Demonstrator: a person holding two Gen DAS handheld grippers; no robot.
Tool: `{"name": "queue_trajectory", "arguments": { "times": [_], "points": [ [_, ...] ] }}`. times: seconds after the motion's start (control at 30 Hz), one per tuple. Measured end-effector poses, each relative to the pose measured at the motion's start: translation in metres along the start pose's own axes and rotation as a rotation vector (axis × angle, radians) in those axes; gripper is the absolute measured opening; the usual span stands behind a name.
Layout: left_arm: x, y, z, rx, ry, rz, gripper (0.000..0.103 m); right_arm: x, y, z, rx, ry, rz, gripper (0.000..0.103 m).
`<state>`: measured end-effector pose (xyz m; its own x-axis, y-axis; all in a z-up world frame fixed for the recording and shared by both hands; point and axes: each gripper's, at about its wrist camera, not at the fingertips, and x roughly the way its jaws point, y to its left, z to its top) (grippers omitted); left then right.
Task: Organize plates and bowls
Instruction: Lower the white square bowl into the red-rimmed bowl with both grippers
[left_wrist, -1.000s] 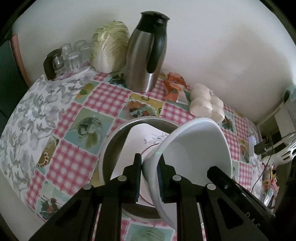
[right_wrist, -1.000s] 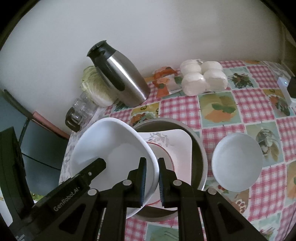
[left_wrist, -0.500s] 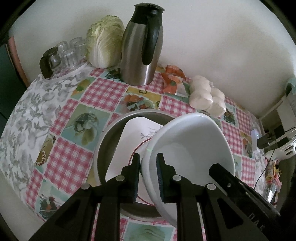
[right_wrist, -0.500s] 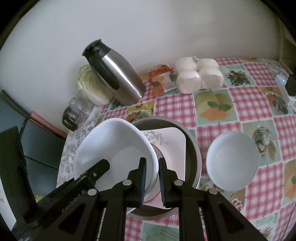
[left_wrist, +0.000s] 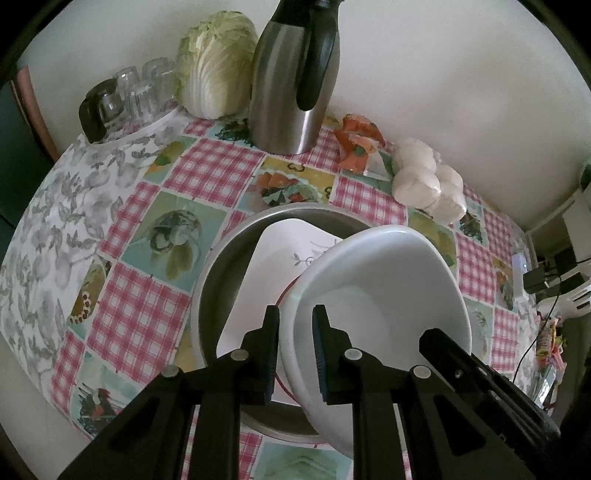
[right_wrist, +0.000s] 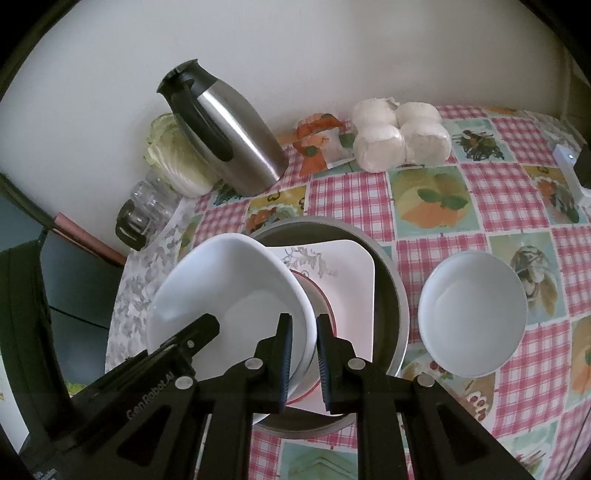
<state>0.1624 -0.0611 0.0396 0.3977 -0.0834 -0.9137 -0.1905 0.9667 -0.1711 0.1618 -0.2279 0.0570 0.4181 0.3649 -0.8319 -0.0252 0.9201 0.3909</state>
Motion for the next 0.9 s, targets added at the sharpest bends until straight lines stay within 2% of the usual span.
{"name": "queue_trajectory", "arguments": {
  "times": [0.23,0.37,0.77,0.9],
  "points": [
    [0.011,0.004,0.0,-0.003,0.035,0.007,0.017,0.012,-0.003,-0.001,0.009,0.033,-0.01,0.016],
    [0.011,0.004,0.0,0.006,0.025,0.016,0.018,0.022,-0.005,-0.003,0.008,0.054,-0.026,0.016],
    [0.014,0.005,0.001,0.011,0.031,0.026,0.019,0.024,-0.008,-0.003,0.016,0.051,-0.03,0.018],
    [0.014,0.006,0.002,0.009,0.034,0.017,0.022,0.024,-0.008,-0.003,0.017,0.052,-0.03,0.018]
  ]
}}
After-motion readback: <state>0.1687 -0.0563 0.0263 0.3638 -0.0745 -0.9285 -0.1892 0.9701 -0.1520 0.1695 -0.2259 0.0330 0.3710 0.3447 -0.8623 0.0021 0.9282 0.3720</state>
